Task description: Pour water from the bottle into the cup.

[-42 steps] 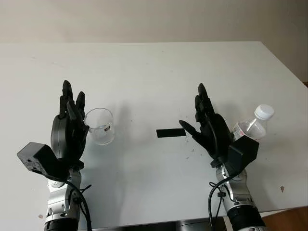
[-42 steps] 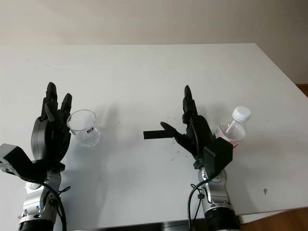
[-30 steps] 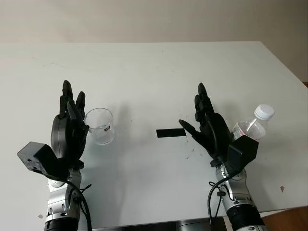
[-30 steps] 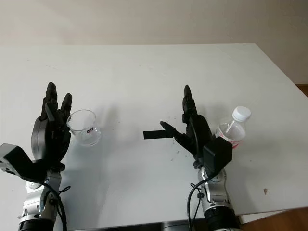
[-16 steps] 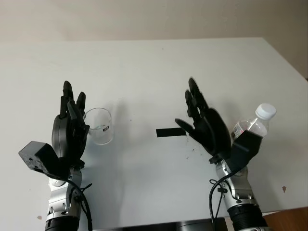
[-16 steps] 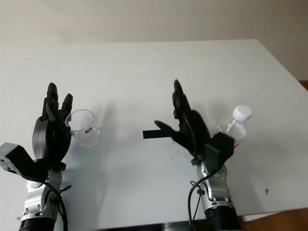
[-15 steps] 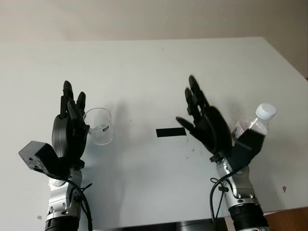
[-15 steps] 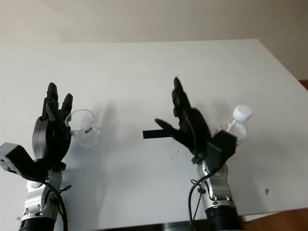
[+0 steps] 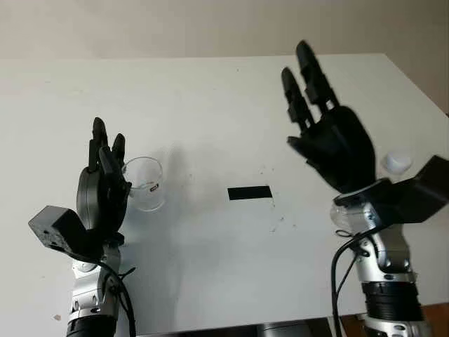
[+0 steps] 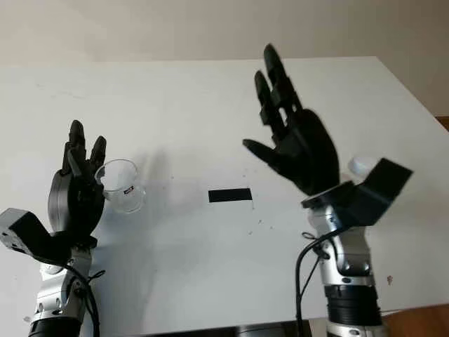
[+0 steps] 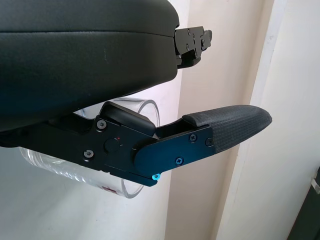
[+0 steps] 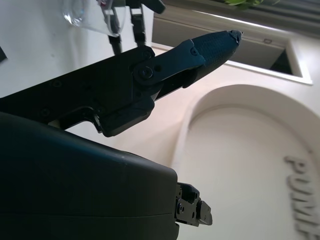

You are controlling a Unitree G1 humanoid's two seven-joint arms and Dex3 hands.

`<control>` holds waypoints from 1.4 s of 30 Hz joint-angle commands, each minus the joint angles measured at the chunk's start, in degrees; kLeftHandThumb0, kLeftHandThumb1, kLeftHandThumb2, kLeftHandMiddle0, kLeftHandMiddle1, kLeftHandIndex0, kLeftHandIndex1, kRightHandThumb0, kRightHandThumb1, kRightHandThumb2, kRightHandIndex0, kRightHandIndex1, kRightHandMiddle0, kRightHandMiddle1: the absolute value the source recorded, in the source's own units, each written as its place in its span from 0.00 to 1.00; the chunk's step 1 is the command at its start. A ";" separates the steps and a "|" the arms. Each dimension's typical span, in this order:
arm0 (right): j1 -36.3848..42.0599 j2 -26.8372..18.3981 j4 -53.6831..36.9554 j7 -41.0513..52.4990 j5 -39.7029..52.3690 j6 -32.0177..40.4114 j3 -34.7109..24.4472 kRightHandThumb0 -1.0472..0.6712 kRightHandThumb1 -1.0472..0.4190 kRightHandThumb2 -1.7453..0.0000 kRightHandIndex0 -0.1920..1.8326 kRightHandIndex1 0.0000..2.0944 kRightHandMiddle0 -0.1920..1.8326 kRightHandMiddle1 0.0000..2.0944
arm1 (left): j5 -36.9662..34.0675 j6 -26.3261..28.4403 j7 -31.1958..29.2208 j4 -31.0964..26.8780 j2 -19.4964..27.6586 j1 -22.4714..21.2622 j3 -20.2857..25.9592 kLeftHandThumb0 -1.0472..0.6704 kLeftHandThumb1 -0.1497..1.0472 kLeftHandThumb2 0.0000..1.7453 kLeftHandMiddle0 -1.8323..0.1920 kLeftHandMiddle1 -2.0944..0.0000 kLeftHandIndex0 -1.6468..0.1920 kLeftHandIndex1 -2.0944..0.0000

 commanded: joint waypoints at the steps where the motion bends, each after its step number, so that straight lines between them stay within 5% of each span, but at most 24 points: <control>1: -0.76 -1.53 -3.82 0.14 1.72 1.07 -1.50 0.10 0.06 0.97 0.00 0.00 0.00 0.00 | 0.12 -0.89 -0.11 -0.13 -0.20 0.18 -0.11 0.10 1.00 0.43 1.00 0.84 0.97 1.00; 9: 0.88 -5.13 -13.91 1.02 9.07 2.95 -7.05 0.08 0.06 0.97 0.00 0.00 0.01 0.01 | 0.14 -0.84 -0.05 -0.22 -0.34 0.29 -0.32 0.09 1.00 0.42 1.00 0.87 0.99 1.00; 15: 2.48 -7.07 -19.69 1.44 22.56 6.60 -14.04 0.18 0.04 0.96 0.00 0.00 0.02 0.02 | 0.36 -0.92 0.38 -0.43 -0.53 0.63 -0.69 0.10 1.00 0.42 1.00 0.85 0.98 1.00; 26: 8.64 -9.19 -24.93 -0.67 23.19 1.26 -23.89 0.19 0.01 0.97 0.00 0.00 0.03 0.03 | 0.19 -0.71 -0.01 0.00 0.09 0.48 -0.59 0.10 1.00 0.42 1.00 0.87 0.98 1.00; 33: 11.66 -6.14 -18.20 -2.41 10.36 -6.15 -21.32 0.15 0.06 0.98 0.00 0.00 0.03 0.02 | 0.42 -0.54 0.38 -0.36 0.06 0.36 -0.65 0.10 1.00 0.42 1.00 0.85 0.97 1.00; 38: 13.43 -5.95 -9.97 -10.21 -13.25 -15.19 -18.57 0.13 0.11 0.98 0.00 0.00 0.00 0.00 | 0.25 -0.33 0.60 -0.51 0.16 0.38 -0.45 0.10 1.00 0.42 1.00 0.84 0.96 1.00; 42: 13.52 -5.54 -3.89 -11.71 -16.04 -16.51 -15.10 0.14 0.12 0.97 0.00 0.00 0.00 0.00 | -0.08 -0.03 0.34 -0.61 0.55 0.25 -0.16 0.10 1.00 0.42 1.00 0.83 0.95 1.00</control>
